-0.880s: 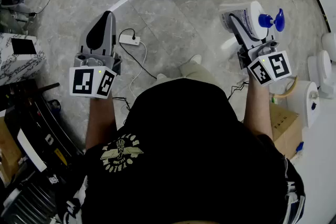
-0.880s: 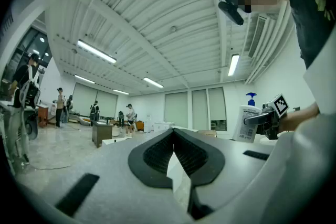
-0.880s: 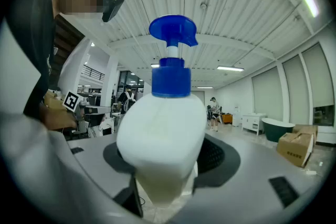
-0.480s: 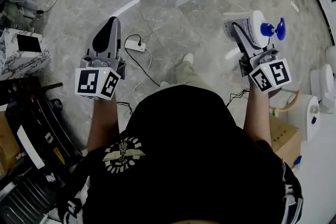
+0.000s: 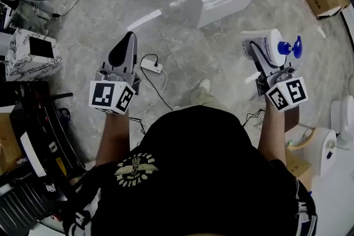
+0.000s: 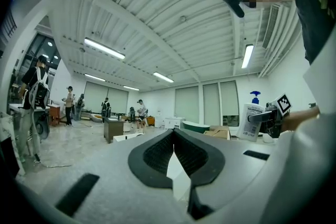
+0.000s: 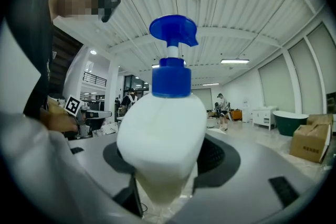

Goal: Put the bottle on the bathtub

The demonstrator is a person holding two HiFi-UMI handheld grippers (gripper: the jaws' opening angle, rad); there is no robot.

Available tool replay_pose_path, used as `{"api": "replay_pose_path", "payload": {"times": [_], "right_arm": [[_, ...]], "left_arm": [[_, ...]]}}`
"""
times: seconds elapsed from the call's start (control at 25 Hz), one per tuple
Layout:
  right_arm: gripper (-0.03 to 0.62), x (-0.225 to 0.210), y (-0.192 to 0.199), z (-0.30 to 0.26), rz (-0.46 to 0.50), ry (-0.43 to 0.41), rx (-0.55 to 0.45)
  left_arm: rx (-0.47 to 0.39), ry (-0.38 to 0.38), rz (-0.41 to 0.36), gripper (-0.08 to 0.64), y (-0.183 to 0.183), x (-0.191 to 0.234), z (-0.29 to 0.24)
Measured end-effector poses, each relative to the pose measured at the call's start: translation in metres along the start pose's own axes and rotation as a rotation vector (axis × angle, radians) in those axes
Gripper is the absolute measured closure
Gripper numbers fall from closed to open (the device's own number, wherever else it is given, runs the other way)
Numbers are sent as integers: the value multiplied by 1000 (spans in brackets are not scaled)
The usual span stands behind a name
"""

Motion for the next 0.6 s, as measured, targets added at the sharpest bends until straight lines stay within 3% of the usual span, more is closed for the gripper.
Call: {"api": "replay_pose_path", "payload": {"times": [0.28,0.6], "right_arm": [[328,-49,-11,-45,11,-52,3],[327,-112,-8,-72,-12,-99,-3]], "left_arm": [[7,-21,7,551,-2,7,-60],[4,-79,-36,551,-15,2,-120]]}}
Point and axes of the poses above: the fingertips, and each gripper's own axes: z backward along the fingers, x to its left, y out of its underside, the point moved 7 cm from there along z, backward along the fingers, and after that the axes turned 3 degrees about y, right-handed, at the moved point
